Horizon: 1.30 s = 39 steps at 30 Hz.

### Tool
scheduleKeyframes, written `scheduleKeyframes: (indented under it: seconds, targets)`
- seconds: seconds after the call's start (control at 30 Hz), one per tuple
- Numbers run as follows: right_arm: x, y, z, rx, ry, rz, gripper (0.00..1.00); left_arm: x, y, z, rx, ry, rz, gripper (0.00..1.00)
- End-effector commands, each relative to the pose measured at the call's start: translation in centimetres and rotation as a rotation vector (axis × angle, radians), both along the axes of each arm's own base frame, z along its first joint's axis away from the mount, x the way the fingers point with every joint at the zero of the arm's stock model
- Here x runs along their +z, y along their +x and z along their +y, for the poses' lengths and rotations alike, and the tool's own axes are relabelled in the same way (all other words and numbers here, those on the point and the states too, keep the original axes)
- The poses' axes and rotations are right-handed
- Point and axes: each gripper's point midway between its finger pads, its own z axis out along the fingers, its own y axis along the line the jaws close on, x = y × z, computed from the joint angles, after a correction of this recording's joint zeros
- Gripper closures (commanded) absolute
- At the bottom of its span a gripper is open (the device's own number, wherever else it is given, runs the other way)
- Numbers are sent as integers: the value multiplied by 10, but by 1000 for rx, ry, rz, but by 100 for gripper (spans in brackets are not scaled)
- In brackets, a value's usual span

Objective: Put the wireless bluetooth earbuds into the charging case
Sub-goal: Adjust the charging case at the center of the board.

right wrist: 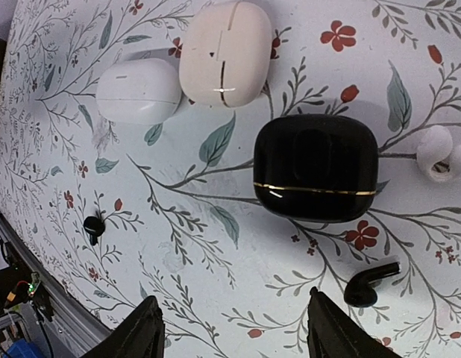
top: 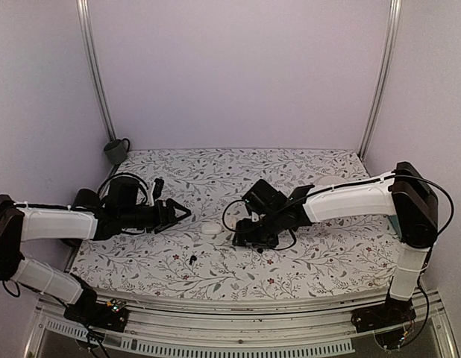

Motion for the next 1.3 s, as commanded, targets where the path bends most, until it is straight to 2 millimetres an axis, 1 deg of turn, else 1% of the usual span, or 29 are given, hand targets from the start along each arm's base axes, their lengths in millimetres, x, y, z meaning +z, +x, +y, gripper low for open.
scheduleKeyframes:
  seconds: [0.0, 0.13, 0.17, 0.2, 0.33, 0.4, 0.47, 0.5, 0.57, 0.63, 0.7, 0.77, 0.87, 0.97, 1.03, 1.17, 1.2, 1.27]
  targets:
    - [2, -4, 19, -18, 119, 50, 33, 8, 6, -1, 2, -22, -22, 23]
    - [-7, 7, 18, -49, 154, 74, 31, 8, 6, 1, 11, -17, -28, 23]
    - [-16, 8, 12, -64, 155, 94, 31, 8, 6, 2, 12, -17, -28, 23]
    - [-19, 10, 9, -74, 166, 101, 31, 8, 6, 1, 11, -18, -28, 23]
    - [-25, 29, -4, -131, 180, 112, 31, 10, 6, 2, 16, -16, -34, 23]
    - [-26, 38, -6, -143, 183, 105, 31, 11, 6, 3, 19, -14, -36, 23]
    - [-25, 46, -4, -142, 193, 99, 31, 12, 6, 3, 19, -14, -38, 23]
    - [-28, 48, -3, -138, 188, 101, 32, 12, 6, 3, 17, -14, -39, 23]
    - [-22, 58, 7, -126, 196, 86, 32, 13, 7, 4, 19, -13, -40, 23]
    - [-25, 63, 12, -113, 179, 80, 33, 14, 7, 4, 19, -13, -42, 23]
    - [-22, 67, 15, -106, 173, 69, 34, 14, 7, 4, 20, -14, -44, 23]
    - [-16, 71, 17, -105, 160, 40, 34, 16, 7, 5, 22, -15, -48, 23]
    - [-10, 77, 13, -101, 104, -6, 33, 16, 7, 4, 18, -17, -48, 23]
    - [-7, 77, 7, -82, 2, -53, 31, 16, 7, 3, 12, -16, -47, 23]
    - [-9, 69, 5, -70, -69, -65, 32, 17, 7, 3, 10, -15, -51, 23]
    - [-16, 50, -2, -89, -159, -55, 34, 18, 8, 3, 10, -15, -56, 23]
    - [-24, 44, -3, -101, -183, -39, 34, 18, 8, 4, 14, -20, -59, 23]
    - [-30, 43, -3, -106, -194, -26, 36, 18, 8, 5, 14, -25, -60, 23]
